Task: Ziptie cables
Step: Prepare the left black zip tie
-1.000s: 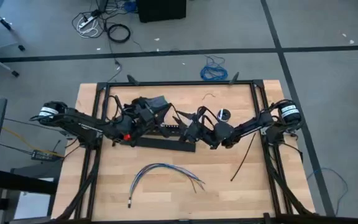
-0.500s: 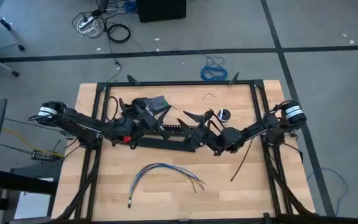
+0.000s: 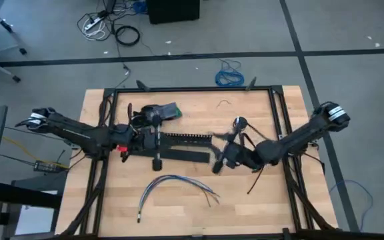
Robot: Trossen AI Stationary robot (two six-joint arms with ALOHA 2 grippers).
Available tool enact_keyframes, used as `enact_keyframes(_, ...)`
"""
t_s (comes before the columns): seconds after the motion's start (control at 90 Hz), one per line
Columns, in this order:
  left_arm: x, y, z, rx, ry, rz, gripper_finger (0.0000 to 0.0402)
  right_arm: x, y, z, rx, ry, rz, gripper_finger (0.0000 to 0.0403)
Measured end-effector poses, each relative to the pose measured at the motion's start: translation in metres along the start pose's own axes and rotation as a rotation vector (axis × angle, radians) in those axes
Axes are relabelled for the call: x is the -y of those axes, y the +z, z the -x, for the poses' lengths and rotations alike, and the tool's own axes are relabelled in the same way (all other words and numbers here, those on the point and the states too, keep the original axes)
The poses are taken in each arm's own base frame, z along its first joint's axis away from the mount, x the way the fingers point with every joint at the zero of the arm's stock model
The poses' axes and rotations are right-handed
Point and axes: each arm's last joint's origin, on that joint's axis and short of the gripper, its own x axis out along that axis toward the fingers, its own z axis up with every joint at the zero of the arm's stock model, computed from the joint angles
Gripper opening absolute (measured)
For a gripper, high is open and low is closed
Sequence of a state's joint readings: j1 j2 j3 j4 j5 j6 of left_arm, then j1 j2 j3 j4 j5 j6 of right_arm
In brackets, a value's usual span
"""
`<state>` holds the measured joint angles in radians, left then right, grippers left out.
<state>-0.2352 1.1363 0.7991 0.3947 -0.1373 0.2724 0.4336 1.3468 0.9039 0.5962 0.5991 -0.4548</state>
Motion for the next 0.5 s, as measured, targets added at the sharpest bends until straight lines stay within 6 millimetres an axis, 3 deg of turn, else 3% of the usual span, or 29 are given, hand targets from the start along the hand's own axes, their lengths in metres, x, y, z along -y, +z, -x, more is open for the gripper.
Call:
enact_keyframes(0.067,0.002,0.005,0.0,0.02,-0.106,0.015,0.0,0.01,-0.001,0.0,0.054,0.316,-0.122,0.011)
enact_keyframes(0.122,0.002,0.008,-0.001,0.031,-0.195,0.015,0.0,0.019,-0.003,-0.002,0.071,0.424,-0.159,0.0106)
enact_keyframes(0.278,-0.001,0.012,-0.004,0.078,-0.409,0.019,0.0,0.027,-0.015,-0.015,0.038,0.411,-0.276,0.0099)
enact_keyframes(0.5,-0.009,0.004,-0.011,0.055,-0.412,0.021,0.0,0.015,-0.049,-0.049,0.088,0.443,-0.308,0.0099)
